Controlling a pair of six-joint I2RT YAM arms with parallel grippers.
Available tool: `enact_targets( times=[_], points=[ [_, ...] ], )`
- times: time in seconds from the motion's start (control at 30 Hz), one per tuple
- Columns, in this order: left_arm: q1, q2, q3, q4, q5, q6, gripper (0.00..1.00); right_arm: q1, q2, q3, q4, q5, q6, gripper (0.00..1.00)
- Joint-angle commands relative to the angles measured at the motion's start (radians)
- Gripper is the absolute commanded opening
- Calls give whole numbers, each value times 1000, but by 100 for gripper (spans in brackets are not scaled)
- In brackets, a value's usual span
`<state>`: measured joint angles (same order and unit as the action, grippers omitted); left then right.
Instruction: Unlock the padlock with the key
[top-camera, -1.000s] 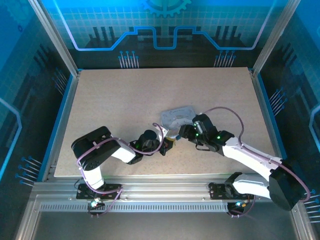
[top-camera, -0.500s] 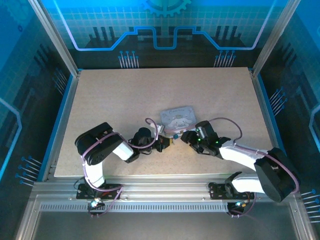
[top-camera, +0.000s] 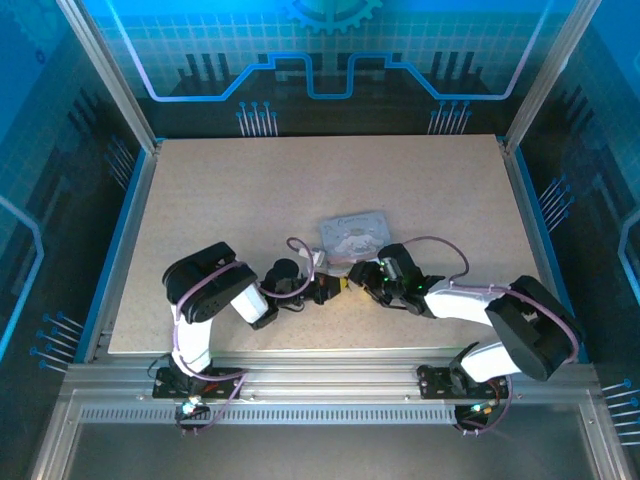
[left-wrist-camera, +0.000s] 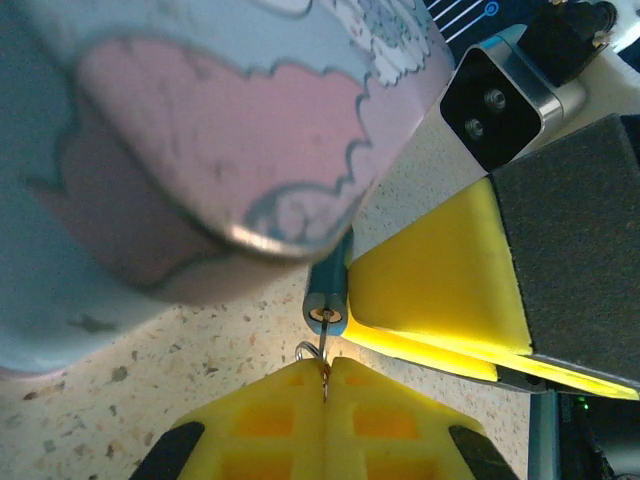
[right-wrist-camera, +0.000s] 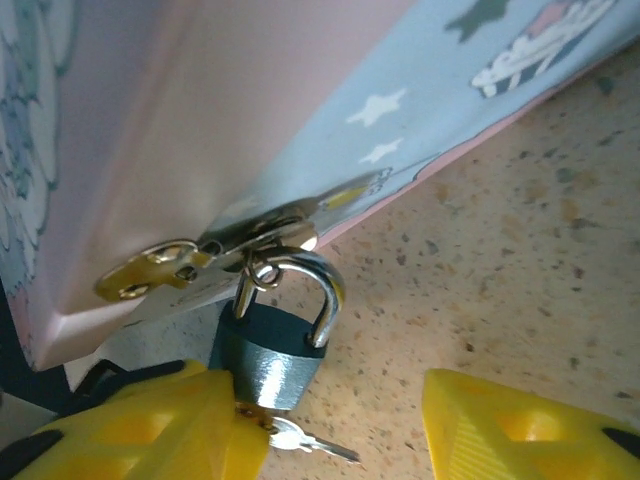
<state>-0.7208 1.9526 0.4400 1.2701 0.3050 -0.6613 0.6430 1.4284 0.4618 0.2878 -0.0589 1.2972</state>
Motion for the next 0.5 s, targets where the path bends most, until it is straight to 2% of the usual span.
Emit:
enact_targets(
  times=[0.0, 0.2, 0.47],
  points=[
    [-2, 25, -13, 129, 33, -42, 0, 25, 27, 8, 103, 35, 59, 48],
    [-13, 20, -13, 129, 34, -45, 0, 56, 37, 17, 142, 83, 81, 29],
    [-26, 6, -13, 129, 36, -60, 0, 74, 17, 36, 68, 159, 14, 13]
  ],
)
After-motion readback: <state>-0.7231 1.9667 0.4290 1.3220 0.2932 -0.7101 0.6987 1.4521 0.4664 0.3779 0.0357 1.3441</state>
